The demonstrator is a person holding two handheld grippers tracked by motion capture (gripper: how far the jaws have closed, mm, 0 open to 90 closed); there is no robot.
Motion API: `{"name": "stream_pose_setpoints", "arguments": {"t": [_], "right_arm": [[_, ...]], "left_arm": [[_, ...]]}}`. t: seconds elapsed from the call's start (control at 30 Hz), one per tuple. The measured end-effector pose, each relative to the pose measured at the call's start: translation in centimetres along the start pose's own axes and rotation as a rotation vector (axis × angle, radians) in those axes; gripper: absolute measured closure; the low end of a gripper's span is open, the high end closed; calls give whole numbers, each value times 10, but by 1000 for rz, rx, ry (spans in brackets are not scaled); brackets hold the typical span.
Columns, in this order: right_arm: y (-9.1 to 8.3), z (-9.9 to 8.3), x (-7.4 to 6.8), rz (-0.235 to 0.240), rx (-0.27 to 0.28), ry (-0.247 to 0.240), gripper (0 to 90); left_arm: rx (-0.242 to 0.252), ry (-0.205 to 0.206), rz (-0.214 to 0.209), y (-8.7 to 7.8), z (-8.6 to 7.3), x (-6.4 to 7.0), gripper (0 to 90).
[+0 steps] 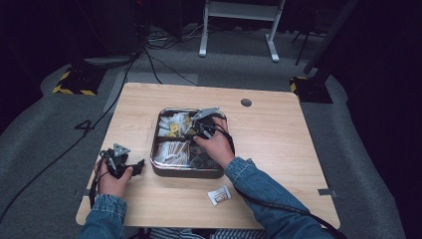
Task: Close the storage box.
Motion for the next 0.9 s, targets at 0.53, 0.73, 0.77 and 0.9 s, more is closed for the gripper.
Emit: {"name": "stream_pose_setpoints", "arguments": {"t": [0.53, 0.73, 0.77, 0.9], "right_arm": [[4, -2, 2, -6, 16, -6, 592], [3, 0, 3, 2, 35, -6, 521], [2, 2, 3, -3, 43, -7, 503], [-4, 8, 3, -8, 65, -13, 455]], "left_arm": [[0, 0, 1, 0, 0, 0, 229], [0, 1, 0, 0, 0, 0, 229], [0, 1, 0, 0, 0, 0, 228], [0, 1, 0, 0, 0, 0, 229]]}}
Point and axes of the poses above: each handheld gripper's, and its own axes: y roughly forward along the jaws, z roughly out of its top, x roughly to its right, the point moved 9 cm from there along y, roughly forward along the jaws, and after that the axes turned 4 degrees about -y, right-handed, at the moved point
